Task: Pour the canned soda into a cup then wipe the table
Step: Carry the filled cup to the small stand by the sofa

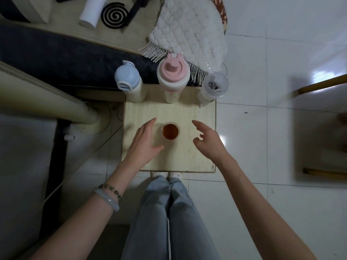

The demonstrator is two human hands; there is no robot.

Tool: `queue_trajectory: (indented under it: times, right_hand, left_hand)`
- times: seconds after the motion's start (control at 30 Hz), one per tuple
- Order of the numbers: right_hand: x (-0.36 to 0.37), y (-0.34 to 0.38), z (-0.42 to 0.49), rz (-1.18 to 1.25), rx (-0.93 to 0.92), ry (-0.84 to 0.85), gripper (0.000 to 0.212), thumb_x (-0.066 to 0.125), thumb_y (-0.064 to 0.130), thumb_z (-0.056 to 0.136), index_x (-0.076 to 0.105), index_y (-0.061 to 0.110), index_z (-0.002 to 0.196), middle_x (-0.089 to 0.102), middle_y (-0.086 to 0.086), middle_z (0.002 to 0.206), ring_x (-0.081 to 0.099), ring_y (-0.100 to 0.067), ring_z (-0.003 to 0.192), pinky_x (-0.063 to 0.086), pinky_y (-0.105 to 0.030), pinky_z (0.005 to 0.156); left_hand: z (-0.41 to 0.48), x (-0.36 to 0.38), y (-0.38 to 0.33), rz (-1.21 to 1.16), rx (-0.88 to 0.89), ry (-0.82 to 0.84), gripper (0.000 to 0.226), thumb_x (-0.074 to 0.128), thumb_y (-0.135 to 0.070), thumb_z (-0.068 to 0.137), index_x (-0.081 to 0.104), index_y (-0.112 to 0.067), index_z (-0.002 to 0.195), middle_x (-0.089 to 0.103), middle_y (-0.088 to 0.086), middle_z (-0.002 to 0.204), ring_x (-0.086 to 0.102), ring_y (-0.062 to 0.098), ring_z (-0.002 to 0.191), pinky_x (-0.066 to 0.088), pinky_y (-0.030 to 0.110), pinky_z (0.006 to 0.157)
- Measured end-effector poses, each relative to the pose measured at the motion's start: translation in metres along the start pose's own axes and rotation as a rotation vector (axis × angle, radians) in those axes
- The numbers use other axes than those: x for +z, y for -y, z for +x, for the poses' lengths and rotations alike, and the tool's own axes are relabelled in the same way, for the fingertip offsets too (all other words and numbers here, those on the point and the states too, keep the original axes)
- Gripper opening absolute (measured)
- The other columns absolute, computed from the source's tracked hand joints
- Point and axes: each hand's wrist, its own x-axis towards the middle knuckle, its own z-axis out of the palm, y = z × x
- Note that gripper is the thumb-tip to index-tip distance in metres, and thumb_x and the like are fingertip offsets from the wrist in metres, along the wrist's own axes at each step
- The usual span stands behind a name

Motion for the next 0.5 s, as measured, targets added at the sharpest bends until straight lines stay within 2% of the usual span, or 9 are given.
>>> queue_trajectory:
  times: [0.17, 0.3, 0.5]
  right_hand:
    - [-0.031, 0.038, -0.051, -0.143, -0.094, 0.011, 0.063, 0.049, 0.001, 0.085, 0.034, 0.017, 0.144, 0.039, -0.004, 0.148, 0.037, -0.018, 0.134, 0.033, -0.027, 0.107]
    - [-0.053, 0.064, -0.092, -0.261, -0.175, -0.016, 0.064, 0.051, 0.004, 0.086, 0.031, 0.017, 0.145, 0.038, -0.004, 0.148, 0.038, -0.021, 0.133, 0.032, -0.026, 0.103]
    - [-0.077, 0.088, -0.148, -0.414, -0.273, -0.144, 0.065, 0.050, 0.006, 0.086, 0.028, 0.016, 0.146, 0.035, -0.002, 0.150, 0.038, -0.021, 0.132, 0.041, -0.034, 0.098]
  left_hand:
    - [-0.043, -0.039, -0.046, 0.056, 0.028, -0.024, 0.089, 0.074, -0.020, 0.078, 0.018, -0.022, 0.147, 0.024, -0.001, 0.153, 0.021, 0.015, 0.141, 0.022, 0.034, 0.114]
    - [-0.070, -0.066, -0.083, 0.190, 0.127, -0.099, 0.088, 0.074, -0.020, 0.078, 0.020, -0.017, 0.147, 0.027, 0.003, 0.152, 0.023, 0.019, 0.140, 0.021, 0.034, 0.115]
    - [-0.102, -0.091, -0.130, 0.450, 0.331, -0.177, 0.083, 0.069, -0.026, 0.081, 0.021, -0.011, 0.147, 0.028, 0.007, 0.152, 0.024, 0.024, 0.139, 0.017, 0.034, 0.113]
